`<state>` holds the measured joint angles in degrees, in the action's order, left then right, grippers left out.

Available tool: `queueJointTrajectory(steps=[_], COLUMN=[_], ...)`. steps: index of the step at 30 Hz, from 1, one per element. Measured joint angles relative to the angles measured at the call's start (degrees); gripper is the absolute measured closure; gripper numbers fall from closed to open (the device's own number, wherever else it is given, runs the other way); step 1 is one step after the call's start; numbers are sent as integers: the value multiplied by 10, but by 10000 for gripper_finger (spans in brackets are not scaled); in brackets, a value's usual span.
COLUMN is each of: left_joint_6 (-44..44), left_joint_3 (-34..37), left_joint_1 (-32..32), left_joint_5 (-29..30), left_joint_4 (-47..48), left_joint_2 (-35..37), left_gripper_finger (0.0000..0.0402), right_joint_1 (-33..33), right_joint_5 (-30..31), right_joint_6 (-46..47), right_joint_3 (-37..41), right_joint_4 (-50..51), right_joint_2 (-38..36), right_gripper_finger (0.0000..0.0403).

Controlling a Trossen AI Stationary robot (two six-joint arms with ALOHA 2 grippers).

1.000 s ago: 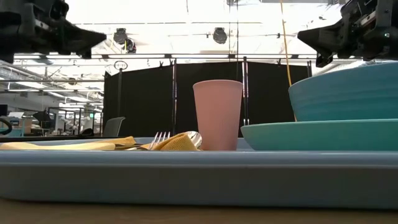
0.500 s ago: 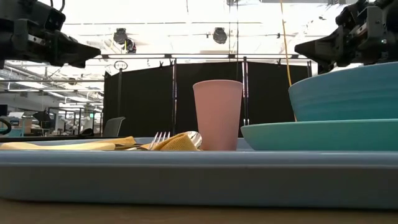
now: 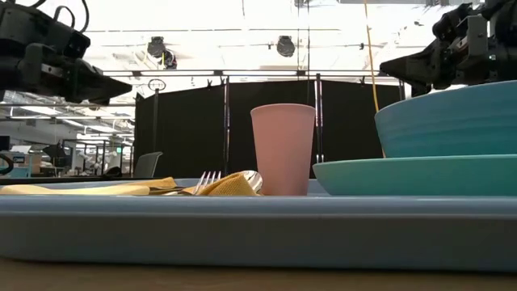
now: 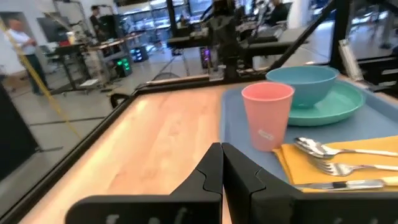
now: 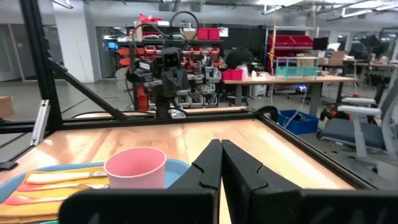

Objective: Set up tray
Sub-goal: Return to Home Position

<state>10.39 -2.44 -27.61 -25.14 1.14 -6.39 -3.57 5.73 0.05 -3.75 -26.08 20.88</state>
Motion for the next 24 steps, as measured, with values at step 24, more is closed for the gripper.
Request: queueJointTrajectory(steps=[24], left_joint_6=[-52], left_joint_3=[0], left_joint_1=[-25], left_joint_5=[-16], left_joint_4=[3], left_joint_2=[-8], left_gripper_finger=[378], right_joint_1=[-17], right_joint_5=[1], right_joint_6=[-11], right_joint_3=[0], right_joint_4=[-41], right_joint_2=[0], right_gripper_finger=[403])
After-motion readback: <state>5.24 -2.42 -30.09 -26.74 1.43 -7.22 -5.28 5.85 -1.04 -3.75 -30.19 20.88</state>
